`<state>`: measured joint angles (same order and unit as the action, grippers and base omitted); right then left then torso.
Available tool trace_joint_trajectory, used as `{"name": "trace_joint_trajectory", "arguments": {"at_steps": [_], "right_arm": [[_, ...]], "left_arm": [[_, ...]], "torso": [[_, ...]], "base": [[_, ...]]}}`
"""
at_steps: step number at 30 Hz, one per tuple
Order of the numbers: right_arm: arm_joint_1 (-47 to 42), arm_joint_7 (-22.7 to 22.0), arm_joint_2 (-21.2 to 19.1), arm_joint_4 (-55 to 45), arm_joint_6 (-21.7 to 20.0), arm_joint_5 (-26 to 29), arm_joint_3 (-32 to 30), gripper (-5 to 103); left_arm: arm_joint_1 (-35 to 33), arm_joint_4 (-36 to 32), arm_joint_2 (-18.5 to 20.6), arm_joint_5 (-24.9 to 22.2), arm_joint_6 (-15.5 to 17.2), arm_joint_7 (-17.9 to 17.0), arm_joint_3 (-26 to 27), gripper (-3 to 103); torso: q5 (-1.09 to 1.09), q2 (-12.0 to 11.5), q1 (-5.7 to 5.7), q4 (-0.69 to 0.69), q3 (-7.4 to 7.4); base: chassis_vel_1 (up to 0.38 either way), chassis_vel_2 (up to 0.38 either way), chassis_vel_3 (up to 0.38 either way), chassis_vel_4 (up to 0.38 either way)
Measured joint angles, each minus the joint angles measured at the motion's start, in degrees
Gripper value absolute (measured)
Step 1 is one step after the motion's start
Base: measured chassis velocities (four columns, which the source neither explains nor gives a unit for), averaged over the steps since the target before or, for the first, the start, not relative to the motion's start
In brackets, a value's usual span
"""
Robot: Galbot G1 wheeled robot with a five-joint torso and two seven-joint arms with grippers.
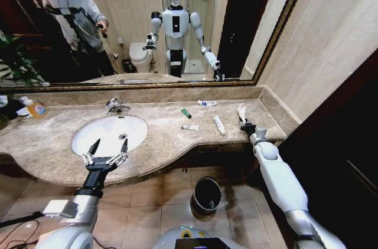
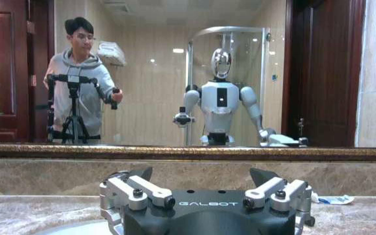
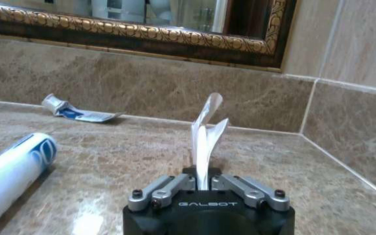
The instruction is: Pick up the trash from the sink and place it in the trash bin.
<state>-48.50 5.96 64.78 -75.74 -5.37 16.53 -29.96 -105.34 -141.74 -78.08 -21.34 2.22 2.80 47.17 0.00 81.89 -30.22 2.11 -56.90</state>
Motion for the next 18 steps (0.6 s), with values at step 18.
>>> {"name": "trace_joint_trajectory", "arguments": {"at_steps": [18], "right_arm": [[-15.72, -0.92, -4.51, -22.52, -3.39, 8.13, -5.67, 0]], "left_arm": [[0.0, 0.0, 0.0, 0.0, 0.0, 0.0, 0.0, 100]], "torso": [[0.01, 0.0, 0.0, 0.01, 0.0]], "base": [[0.0, 0.0, 0.0, 0.0]]}}
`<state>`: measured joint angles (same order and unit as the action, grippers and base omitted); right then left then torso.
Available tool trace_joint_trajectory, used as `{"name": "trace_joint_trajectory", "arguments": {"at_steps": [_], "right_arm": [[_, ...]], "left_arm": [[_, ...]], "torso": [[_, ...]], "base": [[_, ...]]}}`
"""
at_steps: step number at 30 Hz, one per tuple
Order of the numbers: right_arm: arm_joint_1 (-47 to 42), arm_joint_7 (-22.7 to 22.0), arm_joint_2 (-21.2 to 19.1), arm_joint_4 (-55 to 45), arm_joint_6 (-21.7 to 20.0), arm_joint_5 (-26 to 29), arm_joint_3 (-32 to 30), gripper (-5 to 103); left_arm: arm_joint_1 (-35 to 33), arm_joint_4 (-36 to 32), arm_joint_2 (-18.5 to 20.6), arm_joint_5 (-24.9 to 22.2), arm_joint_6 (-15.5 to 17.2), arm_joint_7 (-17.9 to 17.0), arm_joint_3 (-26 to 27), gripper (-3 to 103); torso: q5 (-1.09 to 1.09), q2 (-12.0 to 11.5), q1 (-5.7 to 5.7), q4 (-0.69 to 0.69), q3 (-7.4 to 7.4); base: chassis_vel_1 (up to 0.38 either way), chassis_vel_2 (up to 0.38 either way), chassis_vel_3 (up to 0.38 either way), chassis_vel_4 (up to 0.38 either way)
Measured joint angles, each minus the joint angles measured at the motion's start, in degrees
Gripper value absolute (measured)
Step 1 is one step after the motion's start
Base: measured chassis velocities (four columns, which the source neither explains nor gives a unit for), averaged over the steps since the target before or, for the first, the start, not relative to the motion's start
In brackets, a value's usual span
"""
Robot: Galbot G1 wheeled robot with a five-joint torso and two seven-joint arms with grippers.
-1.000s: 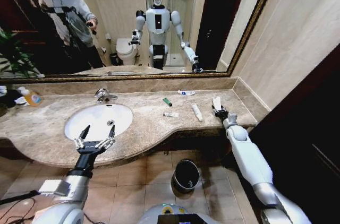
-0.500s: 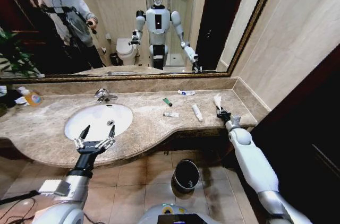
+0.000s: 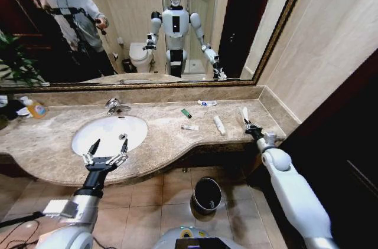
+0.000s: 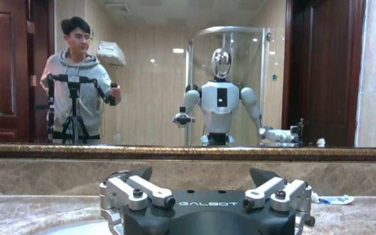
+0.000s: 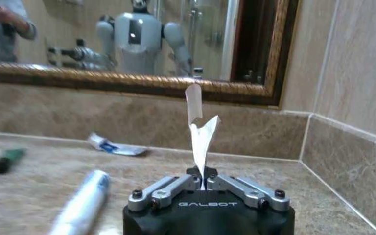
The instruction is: Pick up the trash from the sink and place it in the trash bin.
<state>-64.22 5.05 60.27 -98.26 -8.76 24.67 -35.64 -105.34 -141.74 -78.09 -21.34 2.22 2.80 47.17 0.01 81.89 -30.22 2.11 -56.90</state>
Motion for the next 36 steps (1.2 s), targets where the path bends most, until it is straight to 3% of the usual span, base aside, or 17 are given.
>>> {"name": "trace_joint_trajectory", "arguments": {"at_steps": [7, 10, 13, 17, 21, 26, 28, 34, 36], "right_arm": [[-14.16, -0.15, 0.92, -11.61, 1.53, 3.56, -3.63, 0], [-23.91, -0.36, 4.36, -16.87, 5.07, 3.04, -6.0, 0], [-26.96, -0.62, 5.44, -17.77, 6.76, 2.12, -6.24, 0], [-36.48, -0.9, 8.86, -17.49, 13.37, -2.55, -4.9, 0], [-39.96, -0.69, 10.98, -14.96, 17.46, -6.03, -3.23, 0], [-41.22, 0.52, 11.74, -11.5, 19.25, -7.31, -1.3, 0], [-40.65, 2.61, 12.16, -5.63, 20.35, -10.66, 1.27, 0], [-36.51, 3.82, 12.95, 4.32, 19.87, -17.42, 5.11, 0], [-33.51, 4.23, 12.94, 9.03, 17.03, -20.42, 7.94, 0]], "left_arm": [[0.0, 0.0, 0.0, 0.0, 0.0, -0.01, 0.0, 100], [0.0, 0.0, 0.0, 0.0, 0.0, 0.0, 0.0, 100], [0.0, 0.0, 0.0, 0.0, 0.0, 0.0, 0.0, 100], [0.0, 0.0, 0.0, 0.0, 0.0, 0.0, 0.0, 100], [0.0, 0.0, 0.0, 0.0, 0.0, 0.0, 0.0, 100], [0.0, 0.0, 0.0, 0.0, 0.0, 0.0, 0.0, 100], [0.0, 0.0, 0.0, 0.0, 0.0, 0.0, 0.0, 100], [0.0, 0.0, 0.0, 0.0, 0.0, 0.0, 0.0, 100], [0.0, 0.0, 0.0, 0.0, 0.0, 0.0, 0.0, 100]], "torso": [[-0.01, 0.0, 0.0, -0.01, 0.0], [0.01, 0.0, 0.01, -0.01, 0.01], [0.0, 0.0, 0.01, -0.01, 0.01], [0.0, 0.0, 0.01, -0.01, 0.01], [-0.01, 0.0, 0.01, -0.01, 0.0], [0.0, 0.0, 0.0, 0.0, 0.0], [0.0, 0.0, 0.0, -0.01, 0.0], [-0.02, 0.0, 0.0, 0.0, 0.0], [0.01, 0.0, 0.0, -0.01, 0.0]], "base": [[0.0, 0.0, 0.0, 0.0], [0.0, 0.0, 0.0, 0.0], [0.0, 0.0, 0.0, 0.0], [0.0, 0.0, 0.0, 0.0], [0.0, 0.0, 0.0, 0.0], [0.0, 0.0, 0.0, 0.0], [0.0, 0.0, 0.0, 0.0], [0.0, 0.0, 0.0, 0.0], [0.0, 0.0, 0.0, 0.0]]}}
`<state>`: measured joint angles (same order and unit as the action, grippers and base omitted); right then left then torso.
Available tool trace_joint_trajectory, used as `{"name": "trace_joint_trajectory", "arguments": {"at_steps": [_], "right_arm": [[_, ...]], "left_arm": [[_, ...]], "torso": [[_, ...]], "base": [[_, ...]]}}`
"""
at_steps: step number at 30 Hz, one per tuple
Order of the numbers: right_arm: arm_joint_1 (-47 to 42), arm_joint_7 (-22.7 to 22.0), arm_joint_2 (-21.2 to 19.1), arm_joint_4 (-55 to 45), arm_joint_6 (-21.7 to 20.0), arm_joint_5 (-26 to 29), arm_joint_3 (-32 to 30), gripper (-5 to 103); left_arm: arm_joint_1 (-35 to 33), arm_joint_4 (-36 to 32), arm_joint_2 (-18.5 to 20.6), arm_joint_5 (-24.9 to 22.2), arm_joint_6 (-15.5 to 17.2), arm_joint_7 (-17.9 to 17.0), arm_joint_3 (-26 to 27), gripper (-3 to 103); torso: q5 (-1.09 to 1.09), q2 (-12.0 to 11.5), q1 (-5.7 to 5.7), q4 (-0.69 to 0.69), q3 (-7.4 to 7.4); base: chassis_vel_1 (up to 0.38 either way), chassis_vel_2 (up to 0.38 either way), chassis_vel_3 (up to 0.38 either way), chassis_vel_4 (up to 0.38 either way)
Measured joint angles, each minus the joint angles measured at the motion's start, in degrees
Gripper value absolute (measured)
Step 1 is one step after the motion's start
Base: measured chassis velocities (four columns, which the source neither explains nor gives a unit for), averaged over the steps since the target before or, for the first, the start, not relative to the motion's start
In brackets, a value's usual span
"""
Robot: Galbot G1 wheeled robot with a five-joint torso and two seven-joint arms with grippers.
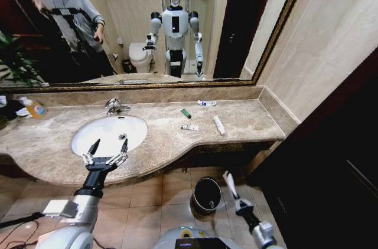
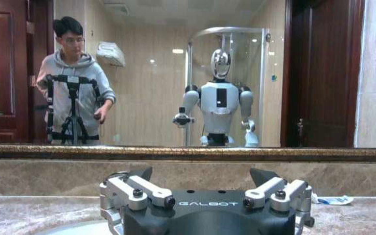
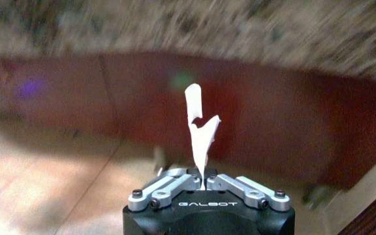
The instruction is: Pick up the trash from the sink and place it in the trash bin.
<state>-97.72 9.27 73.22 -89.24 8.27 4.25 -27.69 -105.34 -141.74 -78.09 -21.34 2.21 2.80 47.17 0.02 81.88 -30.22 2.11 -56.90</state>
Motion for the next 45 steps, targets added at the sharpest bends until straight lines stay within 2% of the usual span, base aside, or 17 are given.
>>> {"name": "trace_joint_trajectory", "arguments": {"at_steps": [1, 3, 12, 14, 16, 22, 26, 28, 32, 34, 36, 37, 38, 40, 41, 43, 45], "right_arm": [[0.0, 0.0, 0.0, 0.0, 0.0, 0.0, 0.0, 0], [3.76, 0.36, 0.15, 3.7, -3.01, -2.32, 2.89, 0], [16.34, 0.55, 2.2, 16.78, -7.51, -10.61, 9.3, 0], [17.16, 0.64, 2.4, 17.82, -7.61, -11.35, 9.6, 0], [21.27, 0.95, 3.62, 23.08, -7.59, -14.48, 10.31, 0], [27.19, 1.01, 5.25, 32.31, -6.52, -18.27, 10.33, 0], [31.16, 1.12, 6.35, 38.45, -5.6, -22.3, 9.39, 0], [34.16, 1.05, 7.47, 43.47, -4.15, -25.98, 7.74, 0], [36.34, 0.9, 8.17, 47.16, -3.3, -27.81, 6.74, -2], [36.92, 0.8, 8.52, 48.32, -3.16, -28.33, 6.4, 5], [37.12, 0.78, 8.71, 48.72, -3.09, -28.66, 6.13, 5], [37.33, 0.75, 8.98, 49.23, -2.99, -29.11, 5.68, 15], [37.38, 0.74, 9.07, 49.38, -2.96, -29.24, 5.5, 15], [37.37, 0.68, 9.28, 49.53, -2.95, -29.52, 5.1, 26], [37.37, 0.68, 9.28, 49.53, -2.95, -29.52, 5.1, 26], [37.01, 0.64, 9.26, 49.2, -2.94, -29.61, 4.92, 36], [36.88, 0.64, 9.21, 49.01, -2.94, -29.61, 4.88, 36]], "left_arm": [[0.0, 0.0, 0.0, 0.0, 0.0, 0.0, 0.0, 100], [0.0, -0.01, 0.0, 0.0, 0.0, 0.0, 0.0, 100], [0.0, 0.0, 0.0, 0.0, 0.0, 0.0, 0.0, 100], [0.0, -0.01, 0.0, 0.0, 0.0, 0.0, 0.01, 100], [0.0, 0.0, 0.0, 0.0, 0.0, 0.0, 0.0, 100], [0.0, -0.01, 0.0, 0.0, 0.0, 0.0, 0.0, 100], [0.0, 0.0, 0.0, 0.0, 0.0, 0.0, 0.0, 100], [0.0, 0.0, 0.0, 0.0, 0.0, -0.01, 0.0, 100], [0.0, 0.0, 0.0, 0.0, 0.0, 0.0, 0.0, 100], [0.0, 0.0, 0.0, 0.0, 0.0, 0.0, 0.0, 100], [0.0, 0.0, 0.0, 0.0, 0.0, -0.01, 0.0, 100], [0.0, 0.0, 0.0, 0.0, 0.0, 0.0, 0.0, 100], [0.0, 0.0, 0.0, 0.0, 0.0, 0.0, 0.0, 100], [0.0, 0.0, 0.0, 0.0, 0.0, 0.0, 0.0, 100], [0.0, 0.0, 0.0, 0.0, 0.0, 0.0, 0.0, 100], [0.0, 0.0, 0.0, 0.0, 0.0, 0.0, 0.0, 100], [0.0, 0.0, 0.0, 0.0, 0.0, -0.01, 0.0, 100]], "torso": [[0.0, 0.0, 0.0, 0.0, 0.0], [-0.01, 0.0, 0.0, 0.0, 0.0], [-0.01, 0.0, -0.01, 0.01, 0.0], [-0.02, 0.0, -0.01, 0.0, 0.0], [-0.01, 0.0, -0.01, 0.0, 0.0], [-0.01, 0.0, -0.01, 0.0, -0.01], [-0.02, -0.01, -0.01, 0.0, 0.0], [-0.01, -0.01, -0.01, 0.0, 0.0], [-0.01, -0.01, -0.01, 0.0, 0.0], [-0.02, -0.01, -0.01, 0.0, 0.0], [-0.02, -0.01, -0.01, 0.0, 0.0], [-0.01, -0.01, 0.0, 0.0, 0.0], [-0.01, -0.01, 0.0, 0.0, 0.0], [-0.02, -0.01, 0.0, 0.0, 0.0], [-0.02, -0.01, 0.0, 0.0, 0.0], [-0.01, 0.0, 0.0, 0.0, 0.0], [-0.02, 0.0, 0.0, 0.0, 0.0]], "base": [[0.0, 0.0, 0.0, 0.0], [0.0, 0.0, 0.0, 0.0], [0.0, 0.0, 0.0, 0.0], [0.0, 0.0, 0.0, 0.0], [0.0, 0.0, 0.0, 0.0], [0.0, 0.0, 0.0, 0.0], [0.0, 0.0, 0.0, 0.0], [0.0, 0.0, 0.0, 0.0], [0.0, 0.0, 0.0, 0.0], [0.0, 0.0, 0.0, 0.0], [0.0, 0.0, 0.0, 0.0], [0.0, 0.0, 0.0, 0.0], [0.0, 0.0, 0.0, 0.0], [0.0, 0.0, 0.0, 0.0], [0.0, 0.0, 0.0, 0.0], [0.0, 0.0, 0.0, 0.0], [0.0, 0.0, 0.0, 0.0]]}}
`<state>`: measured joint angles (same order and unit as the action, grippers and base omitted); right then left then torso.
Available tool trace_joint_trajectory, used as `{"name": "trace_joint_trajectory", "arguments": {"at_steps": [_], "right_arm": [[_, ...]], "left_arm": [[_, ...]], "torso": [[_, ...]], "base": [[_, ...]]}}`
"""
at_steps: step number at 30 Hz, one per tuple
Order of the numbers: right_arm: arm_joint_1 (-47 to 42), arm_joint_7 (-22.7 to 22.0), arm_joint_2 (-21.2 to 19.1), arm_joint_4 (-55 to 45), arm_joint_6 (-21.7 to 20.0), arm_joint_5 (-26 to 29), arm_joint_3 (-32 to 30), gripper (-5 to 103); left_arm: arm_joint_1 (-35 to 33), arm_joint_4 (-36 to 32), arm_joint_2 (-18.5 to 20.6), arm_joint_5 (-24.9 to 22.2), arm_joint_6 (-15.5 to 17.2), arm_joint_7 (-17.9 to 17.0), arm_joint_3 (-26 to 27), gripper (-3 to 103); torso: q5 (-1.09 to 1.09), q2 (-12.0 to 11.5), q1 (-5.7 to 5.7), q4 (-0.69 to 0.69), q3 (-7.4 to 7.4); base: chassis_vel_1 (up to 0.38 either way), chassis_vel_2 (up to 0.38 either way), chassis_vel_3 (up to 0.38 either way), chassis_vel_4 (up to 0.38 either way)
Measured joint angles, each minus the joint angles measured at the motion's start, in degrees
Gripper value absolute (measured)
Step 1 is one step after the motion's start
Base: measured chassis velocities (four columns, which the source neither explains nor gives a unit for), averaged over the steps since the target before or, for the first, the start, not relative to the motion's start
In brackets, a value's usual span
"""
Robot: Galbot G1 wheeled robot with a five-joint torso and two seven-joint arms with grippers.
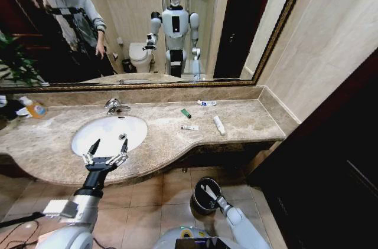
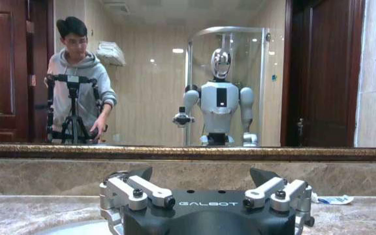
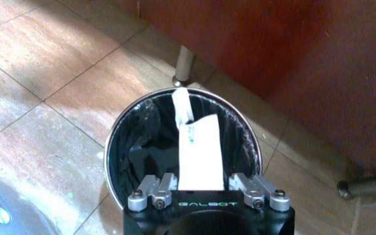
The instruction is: Pick up the trash from the sink and place it in the trash bin.
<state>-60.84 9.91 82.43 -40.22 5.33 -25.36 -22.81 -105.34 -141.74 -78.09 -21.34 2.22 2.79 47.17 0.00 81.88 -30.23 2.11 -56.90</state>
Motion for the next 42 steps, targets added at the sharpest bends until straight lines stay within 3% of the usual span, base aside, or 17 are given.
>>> {"name": "trace_joint_trajectory", "arguments": {"at_steps": [7, 8, 10, 12, 14, 15, 16, 31, 34, 35, 38, 42], "right_arm": [[-1.38, -0.01, -0.19, -2.21, -0.13, 0.07, -0.23, 70], [-1.38, -0.01, -0.19, -2.21, -0.13, 0.07, -0.23, 70], [-1.93, 0.01, -0.07, -3.29, -0.33, 0.11, -0.26, 80], [-2.16, 0.02, -0.06, -3.74, -0.41, 0.13, -0.27, 80], [-2.76, 0.07, -0.07, -4.7, -0.68, 0.17, -0.3, 90], [-2.76, 0.07, -0.07, -4.7, -0.68, 0.17, -0.3, 90], [-3.11, 0.1, -0.09, -5.12, -0.79, 0.17, -0.38, 99], [-5.22, 0.13, 0.08, -8.19, -1.21, 0.99, -1.5, 100], [-8.9, 0.14, -1.82, -15.27, -2.75, 8.15, -1.68, 100], [-8.9, 0.14, -1.82, -15.27, -2.75, 8.15, -1.68, 100], [-14.4, -0.19, -4.57, -25.42, -3.37, 16.96, -3.76, 100], [-18.79, -1.19, -6.21, -32.7, -2.22, 21.58, -6.14, 100]], "left_arm": [[0.0, 0.0, 0.0, 0.0, 0.0, 0.0, 0.0, 100], [0.0, 0.0, 0.0, 0.0, 0.0, 0.0, 0.0, 100], [0.0, 0.0, 0.0, 0.0, 0.0, 0.0, 0.0, 100], [0.0, 0.0, 0.0, 0.0, 0.0, 0.0, 0.0, 100], [0.0, 0.0, 0.0, 0.0, 0.0, 0.0, 0.0, 100], [0.0, 0.0, 0.0, 0.0, 0.0, 0.0, 0.0, 100], [0.0, 0.0, 0.0, 0.0, 0.0, 0.0, 0.0, 100], [0.0, 0.0, 0.0, 0.0, 0.0, 0.0, 0.0, 100], [0.0, 0.0, 0.0, 0.0, 0.0, 0.0, 0.0, 100], [0.0, 0.0, 0.0, 0.0, 0.0, 0.0, 0.0, 100], [0.0, 0.0, 0.0, 0.0, 0.0, 0.01, 0.0, 100], [0.0, 0.0, 0.0, 0.0, 0.0, 0.0, 0.0, 100]], "torso": [[0.01, 0.0, 0.0, 0.0, 0.0], [0.01, 0.0, 0.0, 0.0, 0.0], [0.0, 0.0, 0.0, 0.0, 0.0], [0.01, 0.0, 0.0, 0.0, 0.0], [0.0, 0.0, 0.0, 0.0, 0.0], [0.0, 0.0, 0.0, 0.0, 0.0], [0.01, 0.0, 0.0, 0.0, 0.0], [-0.01, 0.0, 0.0, 0.01, 0.0], [-0.01, 0.0, 0.0, 0.0, 0.0], [-0.01, 0.0, 0.0, 0.0, 0.0], [-0.02, 0.0, 0.01, 0.0, 0.0], [0.01, 0.01, 0.0, -0.01, 0.0]], "base": [[0.0, 0.0, 0.0, 0.0], [0.0, 0.0, 0.0, 0.0], [0.0, 0.0, 0.0, 0.0], [0.0, 0.0, 0.0, 0.0], [0.0, 0.0, 0.0, 0.0], [0.0, 0.0, 0.0, 0.0], [0.0, 0.0, 0.0, 0.0], [0.0, 0.0, 0.0, 0.0], [0.0, 0.0, 0.0, 0.0], [0.0, 0.0, 0.0, 0.0], [0.0, 0.0, 0.0, 0.0], [0.0, 0.0, 0.0, 0.0]]}}
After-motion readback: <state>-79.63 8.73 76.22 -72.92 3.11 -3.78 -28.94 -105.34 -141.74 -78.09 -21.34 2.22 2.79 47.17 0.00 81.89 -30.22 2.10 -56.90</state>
